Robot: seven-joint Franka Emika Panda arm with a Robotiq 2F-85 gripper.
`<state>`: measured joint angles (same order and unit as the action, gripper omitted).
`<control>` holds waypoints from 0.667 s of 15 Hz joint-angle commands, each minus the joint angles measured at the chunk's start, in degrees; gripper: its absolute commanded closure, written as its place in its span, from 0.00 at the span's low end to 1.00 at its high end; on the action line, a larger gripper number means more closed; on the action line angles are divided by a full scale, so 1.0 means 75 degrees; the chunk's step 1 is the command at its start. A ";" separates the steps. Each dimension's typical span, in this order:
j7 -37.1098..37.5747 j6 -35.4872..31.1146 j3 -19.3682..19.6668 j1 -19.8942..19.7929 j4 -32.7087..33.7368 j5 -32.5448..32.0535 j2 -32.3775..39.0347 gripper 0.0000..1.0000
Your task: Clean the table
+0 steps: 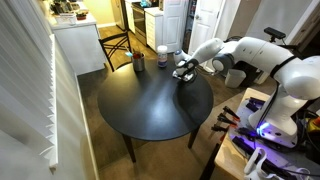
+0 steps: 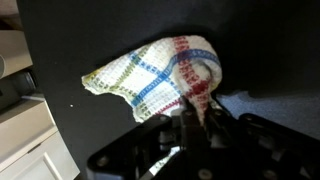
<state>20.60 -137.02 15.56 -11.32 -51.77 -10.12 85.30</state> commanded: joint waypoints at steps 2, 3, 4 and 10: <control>0.0232 0.0064 -0.0085 0.0379 0.0030 0.0103 -0.0001 0.98; 0.0213 0.0064 -0.0141 0.0583 0.0082 0.0068 -0.0001 0.98; 0.0186 0.0084 -0.0212 0.0723 0.0148 0.0077 -0.0002 0.98; -0.0110 0.0058 -0.0735 0.2010 0.0433 0.0002 -0.0009 0.98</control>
<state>20.98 -137.04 11.16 0.49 -49.09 -10.10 85.23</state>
